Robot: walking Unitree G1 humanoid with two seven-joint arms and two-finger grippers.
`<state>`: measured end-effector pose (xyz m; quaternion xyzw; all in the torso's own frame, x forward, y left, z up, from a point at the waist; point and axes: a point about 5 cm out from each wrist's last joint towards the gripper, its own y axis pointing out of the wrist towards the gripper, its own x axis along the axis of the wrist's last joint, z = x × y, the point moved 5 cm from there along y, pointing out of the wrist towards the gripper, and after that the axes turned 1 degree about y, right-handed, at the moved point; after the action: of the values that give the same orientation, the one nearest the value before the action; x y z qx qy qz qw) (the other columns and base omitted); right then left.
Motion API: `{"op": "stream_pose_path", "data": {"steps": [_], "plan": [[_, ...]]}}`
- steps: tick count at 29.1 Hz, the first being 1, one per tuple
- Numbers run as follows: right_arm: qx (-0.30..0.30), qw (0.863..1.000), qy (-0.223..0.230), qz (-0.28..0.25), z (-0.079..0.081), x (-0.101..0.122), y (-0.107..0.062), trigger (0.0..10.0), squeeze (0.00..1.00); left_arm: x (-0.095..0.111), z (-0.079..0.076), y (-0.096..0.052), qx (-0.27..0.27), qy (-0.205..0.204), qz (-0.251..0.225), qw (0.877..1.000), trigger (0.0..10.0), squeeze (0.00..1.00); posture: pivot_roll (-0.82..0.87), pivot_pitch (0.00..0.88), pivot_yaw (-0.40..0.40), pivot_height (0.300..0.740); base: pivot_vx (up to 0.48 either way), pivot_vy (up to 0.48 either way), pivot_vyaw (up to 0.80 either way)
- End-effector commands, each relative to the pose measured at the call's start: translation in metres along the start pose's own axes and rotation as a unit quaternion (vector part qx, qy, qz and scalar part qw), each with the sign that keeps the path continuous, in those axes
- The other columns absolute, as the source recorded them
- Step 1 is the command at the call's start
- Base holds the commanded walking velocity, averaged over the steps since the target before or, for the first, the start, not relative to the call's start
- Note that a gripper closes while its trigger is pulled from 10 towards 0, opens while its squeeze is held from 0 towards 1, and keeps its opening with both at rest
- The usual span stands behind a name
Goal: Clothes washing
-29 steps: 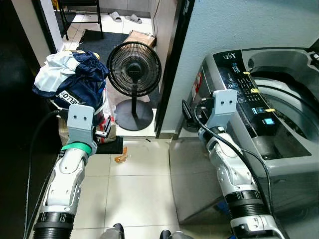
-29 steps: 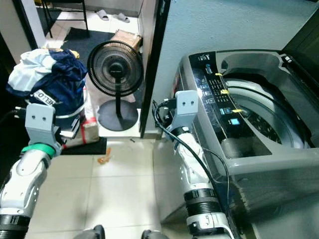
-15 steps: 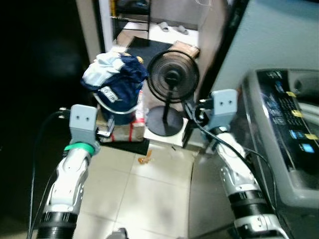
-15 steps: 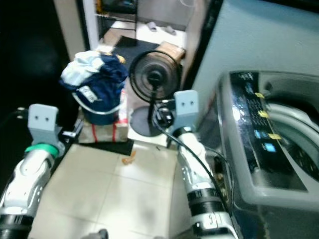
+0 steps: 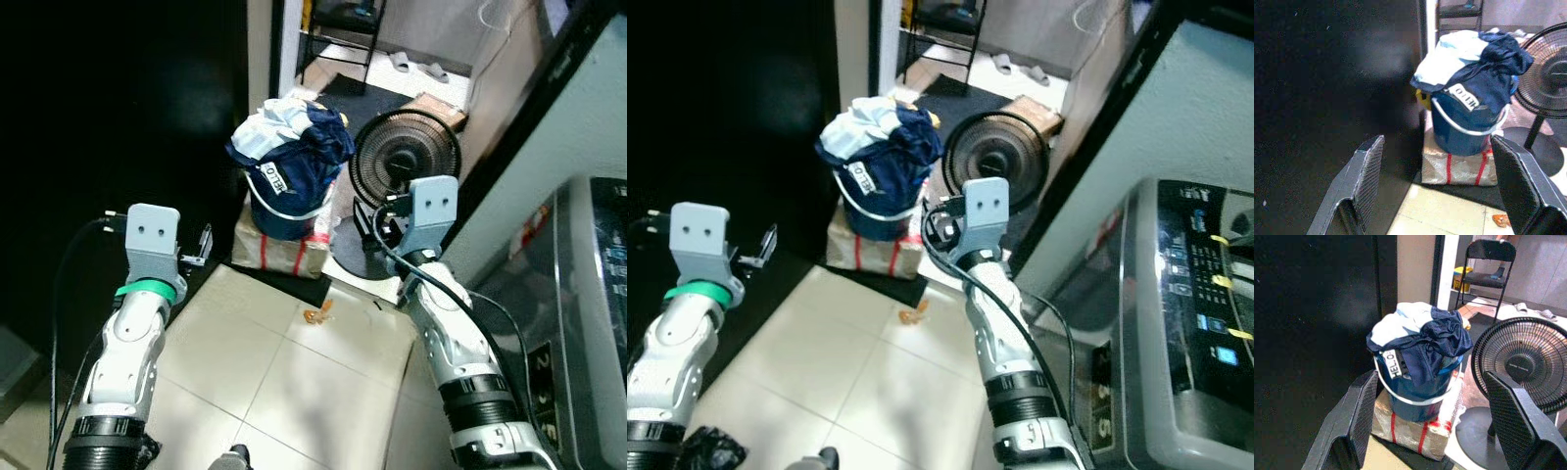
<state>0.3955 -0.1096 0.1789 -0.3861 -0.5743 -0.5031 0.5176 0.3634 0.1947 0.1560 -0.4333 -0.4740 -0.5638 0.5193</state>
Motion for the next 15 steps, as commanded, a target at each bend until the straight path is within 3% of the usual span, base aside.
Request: {"op": "stream_pose_path", "data": {"steps": [1,15], "plan": [[-0.008,1.000,0.003,0.006,-0.0048,-0.0046,-0.0025,10.0,0.00,-0.0036,-0.0039,-0.0014,-0.006,0.003,0.005,1.000,10.0,0.00,0.06,0.025,-0.059,0.740,0.379,0.292,0.00],[-0.007,1.000,0.003,0.013,-0.0056,-0.0087,-0.0036,10.0,0.00,-0.0039,-0.0064,-0.0013,-0.012,-0.001,0.003,1.000,10.0,0.00,0.06,0.026,-0.060,0.740,0.369,0.286,0.00]]}}
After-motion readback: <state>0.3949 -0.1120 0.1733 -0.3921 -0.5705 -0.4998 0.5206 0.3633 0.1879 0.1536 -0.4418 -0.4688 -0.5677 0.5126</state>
